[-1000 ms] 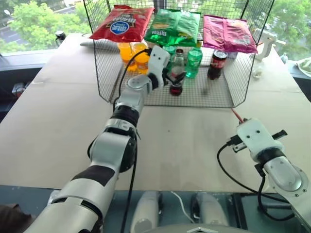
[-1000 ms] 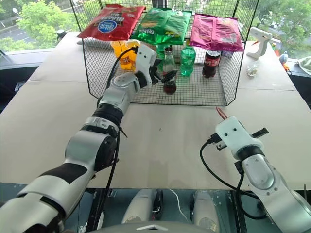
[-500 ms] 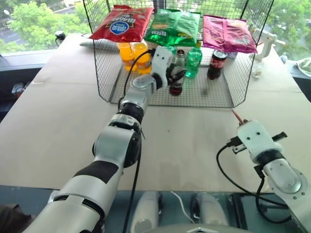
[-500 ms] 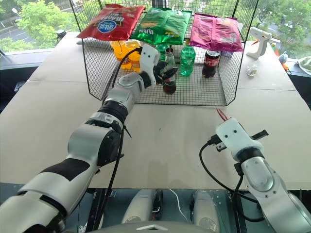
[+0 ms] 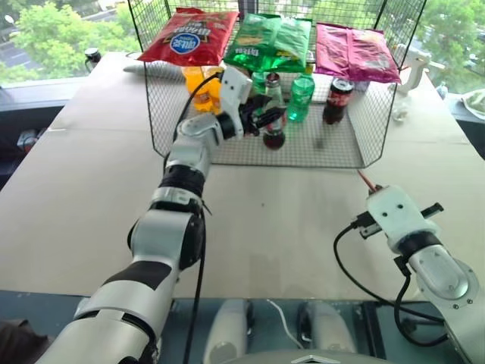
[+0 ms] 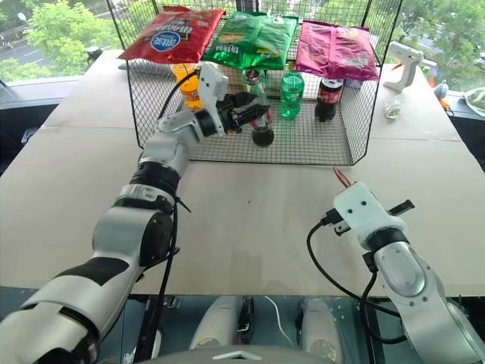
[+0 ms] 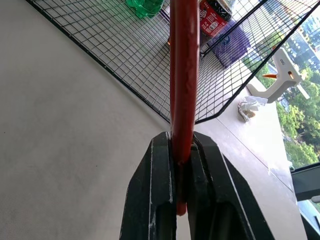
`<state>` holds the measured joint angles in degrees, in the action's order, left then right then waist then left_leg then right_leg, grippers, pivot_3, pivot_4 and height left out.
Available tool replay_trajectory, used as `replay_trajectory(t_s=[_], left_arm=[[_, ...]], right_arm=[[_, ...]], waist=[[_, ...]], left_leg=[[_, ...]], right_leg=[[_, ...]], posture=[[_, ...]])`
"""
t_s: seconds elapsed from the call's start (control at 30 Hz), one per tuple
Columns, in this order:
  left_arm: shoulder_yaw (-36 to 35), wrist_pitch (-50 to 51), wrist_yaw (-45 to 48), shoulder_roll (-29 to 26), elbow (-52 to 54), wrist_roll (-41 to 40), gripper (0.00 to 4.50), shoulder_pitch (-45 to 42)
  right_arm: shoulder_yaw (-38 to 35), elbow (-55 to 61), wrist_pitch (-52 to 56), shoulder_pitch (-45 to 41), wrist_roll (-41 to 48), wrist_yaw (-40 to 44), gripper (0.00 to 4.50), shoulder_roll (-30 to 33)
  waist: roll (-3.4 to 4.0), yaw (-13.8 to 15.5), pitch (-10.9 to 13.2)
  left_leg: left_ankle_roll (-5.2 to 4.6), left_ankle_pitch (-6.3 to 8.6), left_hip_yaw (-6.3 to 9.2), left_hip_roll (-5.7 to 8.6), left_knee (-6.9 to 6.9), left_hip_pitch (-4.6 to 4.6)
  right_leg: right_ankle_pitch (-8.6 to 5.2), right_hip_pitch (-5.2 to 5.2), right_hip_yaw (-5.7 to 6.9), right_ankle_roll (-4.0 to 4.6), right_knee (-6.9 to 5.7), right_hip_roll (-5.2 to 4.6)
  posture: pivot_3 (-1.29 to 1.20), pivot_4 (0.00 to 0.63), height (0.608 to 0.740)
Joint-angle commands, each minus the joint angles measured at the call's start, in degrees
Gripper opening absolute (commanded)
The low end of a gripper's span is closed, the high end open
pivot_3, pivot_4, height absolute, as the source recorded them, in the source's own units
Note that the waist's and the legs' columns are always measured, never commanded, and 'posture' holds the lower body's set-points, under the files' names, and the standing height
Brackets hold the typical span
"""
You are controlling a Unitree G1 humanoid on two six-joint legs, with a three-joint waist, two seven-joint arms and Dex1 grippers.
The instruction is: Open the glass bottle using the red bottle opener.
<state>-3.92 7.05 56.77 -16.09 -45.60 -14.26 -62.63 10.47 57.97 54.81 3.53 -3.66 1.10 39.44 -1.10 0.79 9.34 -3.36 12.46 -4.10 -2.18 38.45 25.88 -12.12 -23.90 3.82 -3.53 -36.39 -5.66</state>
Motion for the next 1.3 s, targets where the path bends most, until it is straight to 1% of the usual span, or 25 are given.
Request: replay_trajectory(t_s=[0.03,0.1,0.2,0.23,0.27,0.3,0.4,0.47,0.57,0.63,0.67,0.73,0.87,1.17,1.2,1.23,1.27,1.3], left_arm=[[2.56,14.08,10.12,-3.61,22.16,-8.73,2.18,6.12],[4.52,18.92,11.98,-5.9,30.6,-10.4,2.18,10.74],[5.3,21.2,10.48,-7.94,38.03,-10.37,2.18,16.52],[4.62,21.79,9.59,-7.78,39.67,-11.12,2.18,18.13],[3.98,20.41,9.33,-7.3,40.96,-11.67,2.18,19.86],[4.67,18.68,9.95,-8.05,42.34,-10.74,2.18,22.13],[5.87,17.14,10.03,-9.09,44.72,-9.65,2.18,26.54],[6.01,14.82,9.1,-8.71,44.69,-8.81,2.18,27.99],[5.19,15.27,7.52,-8.08,44.51,-10.0,2.18,28.59],[5.54,13.69,7.64,-8.31,44.46,-9.48,3.19,29.23],[5.74,13.24,7.71,-8.43,44.5,-9.38,3.47,29.46],[6.03,12.22,7.7,-8.44,44.42,-9.29,4.26,29.54],[6.0,10.59,7.55,-8.08,43.81,-9.45,4.26,28.48],[6.2,10.95,10.47,-9.2,43.42,-11.06,4.26,26.95],[6.35,10.8,10.78,-9.3,43.35,-11.0,4.05,26.85],[6.52,10.62,11.13,-9.35,43.16,-10.94,3.74,26.82],[6.63,10.46,11.39,-9.38,43.0,-10.87,3.56,26.81],[6.74,10.14,11.53,-9.37,42.78,-10.72,3.04,26.81]], right_arm=[[-1.88,2.03,-0.37,-0.18,-1.92,1.87,0.0,-0.31],[-2.43,2.03,-0.61,0.1,-2.47,2.85,0.0,-0.58],[-2.85,2.03,-0.94,0.48,-3.39,3.99,0.0,-1.04],[-3.05,2.03,-1.06,0.62,-3.67,4.39,0.0,-1.22],[-3.18,2.03,-1.16,0.77,-3.94,4.69,0.0,-1.49],[-3.14,2.03,-1.3,0.93,-4.23,4.88,0.0,-1.76],[-2.57,2.03,-1.55,1.25,-5.31,5.47,0.0,-2.92],[-1.89,2.03,-1.61,1.22,-5.95,5.97,0.0,-3.62],[-1.53,2.03,-1.85,0.78,-6.7,7.21,0.0,-4.5],[-1.56,2.03,-1.73,0.38,-7.15,8.0,0.0,-4.72],[-1.63,2.03,-1.66,0.2,-7.39,8.44,0.0,-4.77],[-1.68,2.03,-1.49,0.01,-7.81,9.07,0.0,-5.04],[-1.49,2.03,-1.4,0.06,-8.89,10.01,0.0,-5.88],[-1.31,2.03,-1.47,-0.15,-11.59,12.01,0.0,-7.01],[-1.26,2.03,-1.5,-0.3,-11.85,12.23,0.0,-7.01],[-1.14,2.03,-1.5,-0.71,-12.11,12.53,0.0,-6.96],[-1.05,2.03,-1.49,-1.01,-12.37,12.82,0.0,-6.98],[-0.93,2.03,-1.45,-1.34,-12.61,13.08,0.0,-6.99]], waist=[[0.01,-0.18,0.0],[0.03,-0.28,-0.01],[0.04,-0.05,-0.01],[0.04,0.02,-0.01],[0.04,0.04,-0.01],[0.05,0.0,-0.02],[0.06,-0.08,-0.02],[0.06,0.05,-0.03],[0.07,0.06,-0.03],[0.07,-0.01,-0.04],[0.07,-0.01,-0.04],[0.08,-0.01,-0.04],[0.08,0.04,-0.04],[0.08,0.01,-0.04],[0.08,0.02,-0.04],[0.08,0.01,-0.04],[0.08,-0.01,-0.04],[0.08,-0.02,-0.04]], left_leg=[[0.09,-0.06,-0.02,0.0,0.0,-0.01],[0.18,-0.1,-0.02,-0.03,0.0,-0.04],[0.18,-0.11,-0.02,-0.02,0.01,-0.1],[0.18,-0.1,-0.01,-0.02,0.05,-0.12],[0.15,-0.09,-0.01,-0.02,0.06,-0.12],[0.01,-0.01,0.0,-0.02,0.09,-0.13],[-0.04,0.03,-0.02,-0.06,0.15,-0.19],[-0.03,0.02,-0.02,-0.05,0.15,-0.19],[-0.04,0.03,0.0,-0.04,0.23,-0.19],[-0.05,0.03,-0.01,-0.04,0.26,-0.19],[-0.05,0.03,-0.01,-0.04,0.27,-0.19],[-0.05,0.03,-0.01,-0.05,0.27,-0.2],[-0.04,0.03,0.0,-0.04,0.27,-0.19],[-0.05,0.03,0.0,-0.04,0.27,-0.19],[-0.04,0.03,0.0,-0.04,0.27,-0.19],[-0.04,0.03,0.0,-0.04,0.27,-0.19],[-0.04,0.03,0.0,-0.04,0.27,-0.19],[-0.04,0.03,-0.01,-0.04,0.27,-0.19]], right_leg=[[0.0,0.0,-0.04,0.0,0.0,0.0],[-0.01,0.0,-0.07,-0.01,-0.04,0.0],[-0.02,0.02,-0.07,-0.01,-0.11,0.0],[-0.06,0.02,-0.06,-0.08,-0.14,0.01],[-0.1,0.02,-0.06,-0.15,-0.18,0.01],[-0.12,0.01,-0.06,-0.18,-0.22,0.01],[-0.21,0.03,-0.1,0.01,-0.28,-0.01],[-0.2,0.01,-0.1,0.02,-0.33,0.0],[-0.22,0.05,-0.09,0.03,-0.36,0.0],[-0.24,0.05,-0.1,0.03,-0.36,0.0],[-0.24,0.05,-0.1,0.04,-0.36,0.0],[-0.25,0.05,-0.09,0.05,-0.37,0.01],[-0.24,0.05,-0.09,0.06,-0.38,0.01],[-0.25,0.05,-0.09,0.06,-0.38,0.01],[-0.25,0.04,-0.09,0.05,-0.38,0.01],[-0.25,0.05,-0.09,0.05,-0.38,0.01],[-0.26,0.05,-0.09,0.05,-0.38,0.01],[-0.25,0.05,-0.09,0.05,-0.38,0.01]], posture=[[0.0,0.15,0.74],[0.0,0.15,0.74],[0.0,0.15,0.74],[0.0,0.15,0.74],[0.0,0.15,0.74],[0.0,0.15,0.74],[0.0,0.15,0.74],[0.0,0.15,0.74],[0.0,0.15,0.74],[0.0,0.15,0.74],[0.0,0.15,0.74],[0.0,0.15,0.74],[0.0,0.15,0.74],[0.0,0.15,0.74],[0.0,0.15,0.74],[0.0,0.15,0.74],[0.0,0.15,0.74],[0.0,0.15,0.74]])
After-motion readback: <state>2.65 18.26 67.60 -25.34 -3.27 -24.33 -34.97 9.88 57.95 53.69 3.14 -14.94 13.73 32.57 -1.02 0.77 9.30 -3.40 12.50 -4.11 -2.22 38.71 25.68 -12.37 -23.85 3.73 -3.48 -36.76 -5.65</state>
